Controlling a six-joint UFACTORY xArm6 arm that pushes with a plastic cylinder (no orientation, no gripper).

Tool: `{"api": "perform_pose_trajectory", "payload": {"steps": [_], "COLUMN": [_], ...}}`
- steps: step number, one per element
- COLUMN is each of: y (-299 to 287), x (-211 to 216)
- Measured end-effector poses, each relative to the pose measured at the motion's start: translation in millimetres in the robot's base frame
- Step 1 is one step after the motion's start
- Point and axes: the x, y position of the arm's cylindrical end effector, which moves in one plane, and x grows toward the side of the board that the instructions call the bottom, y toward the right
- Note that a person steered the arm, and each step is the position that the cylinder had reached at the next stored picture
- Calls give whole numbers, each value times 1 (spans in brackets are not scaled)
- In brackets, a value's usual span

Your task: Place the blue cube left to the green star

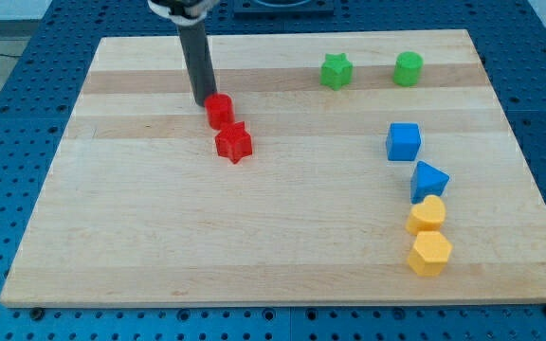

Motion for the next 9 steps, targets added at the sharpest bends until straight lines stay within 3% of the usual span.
{"api": "perform_pose_trajectory", "payload": {"steps": [1, 2, 4, 5, 6, 8, 9], "y": [18, 28, 243, 303, 301, 227, 263], "x": [54, 12, 5, 57, 106, 62, 64]}}
